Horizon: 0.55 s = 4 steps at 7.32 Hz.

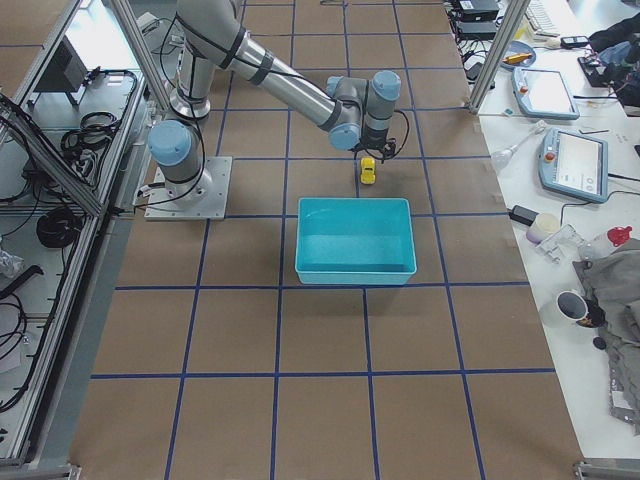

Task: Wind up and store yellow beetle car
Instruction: 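Lift the car with the right gripper and carry it over the blue bin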

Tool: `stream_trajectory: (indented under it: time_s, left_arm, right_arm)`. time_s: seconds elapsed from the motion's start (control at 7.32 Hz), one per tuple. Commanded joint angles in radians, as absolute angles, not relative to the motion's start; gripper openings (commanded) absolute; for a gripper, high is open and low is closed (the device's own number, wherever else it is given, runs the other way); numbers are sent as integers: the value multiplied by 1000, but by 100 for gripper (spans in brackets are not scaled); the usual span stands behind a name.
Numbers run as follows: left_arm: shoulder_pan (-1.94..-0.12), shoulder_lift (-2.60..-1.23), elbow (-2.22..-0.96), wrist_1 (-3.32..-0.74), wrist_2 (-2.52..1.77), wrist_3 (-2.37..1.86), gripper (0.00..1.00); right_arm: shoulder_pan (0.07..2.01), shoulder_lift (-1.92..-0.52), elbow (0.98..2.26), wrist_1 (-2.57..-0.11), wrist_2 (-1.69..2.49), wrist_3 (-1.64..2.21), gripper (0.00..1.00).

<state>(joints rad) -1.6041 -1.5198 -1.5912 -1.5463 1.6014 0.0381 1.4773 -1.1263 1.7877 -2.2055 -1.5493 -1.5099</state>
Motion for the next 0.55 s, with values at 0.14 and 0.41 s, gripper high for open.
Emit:
stream_trajectory:
  time_s: [0.14, 0.41]
  left_arm:
    - [-1578, -1578, -1525, -1588, 1600, 5, 100]
    - [-1588, -1591, -1526, -1598, 1589, -12, 100]
  right_arm:
    - [1477, -1123, 1792, -2212, -1542, -1516, 73]
    - [1477, -1123, 1792, -2214, -1549, -1522, 56]
